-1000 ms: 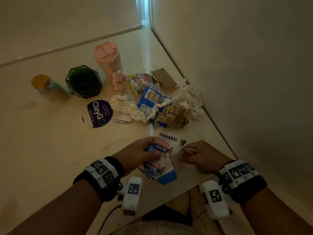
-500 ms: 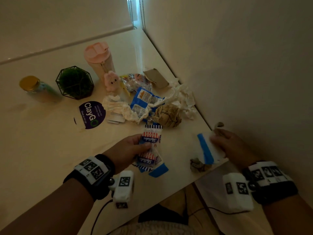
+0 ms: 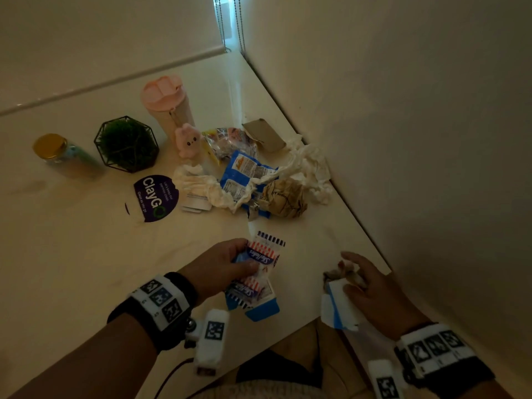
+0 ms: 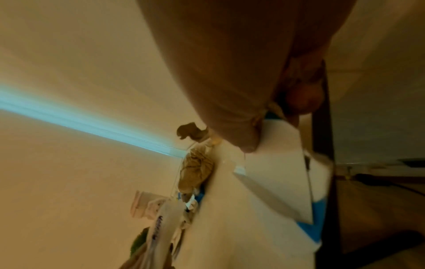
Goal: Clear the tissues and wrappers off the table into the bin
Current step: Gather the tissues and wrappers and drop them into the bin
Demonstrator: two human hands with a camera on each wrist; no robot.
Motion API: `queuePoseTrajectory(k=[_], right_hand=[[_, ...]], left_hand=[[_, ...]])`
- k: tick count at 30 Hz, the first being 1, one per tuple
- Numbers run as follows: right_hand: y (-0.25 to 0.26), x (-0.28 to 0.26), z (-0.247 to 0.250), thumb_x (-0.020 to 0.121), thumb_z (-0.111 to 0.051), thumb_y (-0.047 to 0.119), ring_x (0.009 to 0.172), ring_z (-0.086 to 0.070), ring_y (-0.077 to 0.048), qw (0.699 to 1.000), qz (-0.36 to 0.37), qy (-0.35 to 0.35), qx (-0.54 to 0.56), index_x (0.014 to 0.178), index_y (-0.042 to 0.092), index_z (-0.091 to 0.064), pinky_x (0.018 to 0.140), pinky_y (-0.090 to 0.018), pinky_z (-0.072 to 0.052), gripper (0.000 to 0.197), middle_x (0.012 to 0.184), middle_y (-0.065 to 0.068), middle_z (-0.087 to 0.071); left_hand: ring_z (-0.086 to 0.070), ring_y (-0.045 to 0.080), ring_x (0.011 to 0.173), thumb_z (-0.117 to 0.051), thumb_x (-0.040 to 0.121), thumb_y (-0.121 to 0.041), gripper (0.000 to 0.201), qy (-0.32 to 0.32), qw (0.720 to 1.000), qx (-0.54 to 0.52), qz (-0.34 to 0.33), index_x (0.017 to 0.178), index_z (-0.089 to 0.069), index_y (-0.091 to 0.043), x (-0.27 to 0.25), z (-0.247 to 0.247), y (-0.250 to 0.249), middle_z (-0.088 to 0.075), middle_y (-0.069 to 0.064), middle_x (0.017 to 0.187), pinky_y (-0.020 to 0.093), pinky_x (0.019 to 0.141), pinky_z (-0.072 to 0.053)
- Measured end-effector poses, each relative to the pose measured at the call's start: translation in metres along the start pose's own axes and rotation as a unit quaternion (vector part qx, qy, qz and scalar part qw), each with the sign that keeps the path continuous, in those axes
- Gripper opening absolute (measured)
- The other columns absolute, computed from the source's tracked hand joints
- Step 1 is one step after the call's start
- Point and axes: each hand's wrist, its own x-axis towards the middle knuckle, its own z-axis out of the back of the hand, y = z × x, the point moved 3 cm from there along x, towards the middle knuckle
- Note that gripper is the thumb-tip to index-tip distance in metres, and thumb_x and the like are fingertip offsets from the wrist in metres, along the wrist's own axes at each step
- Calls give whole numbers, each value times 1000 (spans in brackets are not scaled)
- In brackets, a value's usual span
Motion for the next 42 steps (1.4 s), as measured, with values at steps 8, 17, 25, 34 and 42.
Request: queuePoseTrajectory(k=[8, 17, 25, 34, 42], right_hand=[[-7, 18, -16, 86, -68, 30, 96, -62, -17, 991, -48, -78, -97, 120, 16, -55, 80, -27, -51, 38, 108, -2, -65], [17, 11, -8, 91, -62, 29, 67, -58, -9, 996, -3, -40, -80, 76, 14, -56, 54, -16, -40, 22, 73, -2, -61], [39, 19, 29, 88, -64, 26, 88, -59, -17, 993, 16, -101, 64, 105, 2, -61, 82, -28, -48, 29, 101, -13, -63], [80, 71, 45, 88, -65, 29, 80, -59, -12, 984, 45, -162, 52, 97, 22, -57, 73, -40, -53, 14, 87, 8, -61], [88, 128, 32, 83, -68, 35, 102, -59, -25, 986, -42, -143, 68, 134, 24, -46, 88, -49, -54, 57, 116, -2, -59]], left_hand=[[-72, 18, 92, -59, 95, -15, 18, -14, 999, 48, 4, 112, -63, -20, -4, 1, -1, -73, 2, 106, 40, 88, -58], [-65, 23, 88, -57, 95, -23, 15, -181, 965, 145, -119, 101, -66, -12, 25, 7, -58, -68, 9, 97, 41, 82, -54], [-23, 39, 135, -58, 90, -43, 44, -175, 866, 456, -104, 130, -56, -26, 89, -19, -106, -32, 10, 148, 52, 110, -27], [-47, 33, 114, -63, 87, -30, 32, -159, 826, 531, -101, 117, -61, -20, 109, -14, -101, -50, 7, 121, 50, 91, -49], [-55, 24, 86, -54, 94, -15, 10, -190, 890, 394, -132, 98, -59, -7, 107, 7, -104, -58, 10, 98, 32, 69, -40]])
